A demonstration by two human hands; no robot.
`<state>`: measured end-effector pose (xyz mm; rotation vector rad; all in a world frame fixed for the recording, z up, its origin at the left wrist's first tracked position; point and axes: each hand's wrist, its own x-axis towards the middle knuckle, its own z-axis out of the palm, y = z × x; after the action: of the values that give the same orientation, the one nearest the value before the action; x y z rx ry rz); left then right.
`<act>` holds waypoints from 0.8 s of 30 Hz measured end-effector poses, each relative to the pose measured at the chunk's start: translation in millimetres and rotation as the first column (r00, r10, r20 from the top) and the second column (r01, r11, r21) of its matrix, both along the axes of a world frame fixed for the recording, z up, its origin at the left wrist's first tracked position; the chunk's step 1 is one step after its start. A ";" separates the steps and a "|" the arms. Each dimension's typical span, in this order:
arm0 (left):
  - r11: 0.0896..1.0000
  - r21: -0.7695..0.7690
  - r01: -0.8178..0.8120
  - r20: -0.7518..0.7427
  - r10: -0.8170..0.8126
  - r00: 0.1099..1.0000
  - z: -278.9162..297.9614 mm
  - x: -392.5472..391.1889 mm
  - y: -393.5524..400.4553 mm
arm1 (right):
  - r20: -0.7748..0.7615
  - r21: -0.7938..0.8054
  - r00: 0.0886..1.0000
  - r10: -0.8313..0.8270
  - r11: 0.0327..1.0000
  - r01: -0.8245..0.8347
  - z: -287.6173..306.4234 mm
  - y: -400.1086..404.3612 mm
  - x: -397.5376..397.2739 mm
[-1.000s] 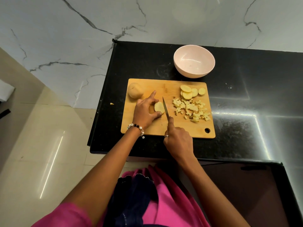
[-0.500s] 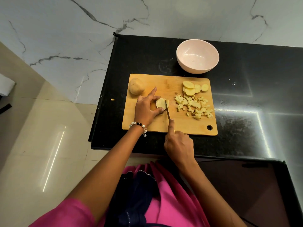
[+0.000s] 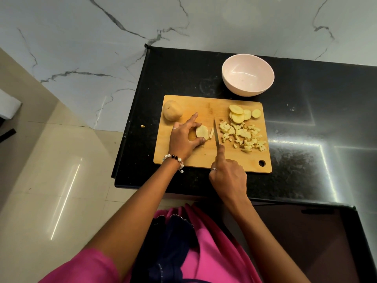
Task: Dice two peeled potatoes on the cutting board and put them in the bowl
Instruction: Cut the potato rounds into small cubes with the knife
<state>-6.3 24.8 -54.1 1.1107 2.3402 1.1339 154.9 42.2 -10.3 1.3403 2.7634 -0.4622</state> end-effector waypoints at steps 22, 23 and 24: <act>1.000 -0.003 0.027 0.008 -0.027 1.000 -1.6 -2.4 -1.1 | -0.042 -0.052 0.998 -0.045 0.998 0.043 6.4 -3.9 -0.4; 1.000 -0.001 0.027 0.008 -0.027 1.000 -1.9 -2.5 -1.2 | -0.042 -0.043 0.998 -0.044 0.998 0.042 6.7 -3.0 -0.6; 1.000 0.000 0.025 0.010 -0.025 1.000 -2.3 -2.7 -1.3 | -0.039 -0.037 0.999 -0.037 0.999 0.035 7.0 -2.5 -1.0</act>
<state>-9.0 23.5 -56.4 1.1289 2.3124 1.1272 153.9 39.7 -3.3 1.3901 2.7522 -0.5436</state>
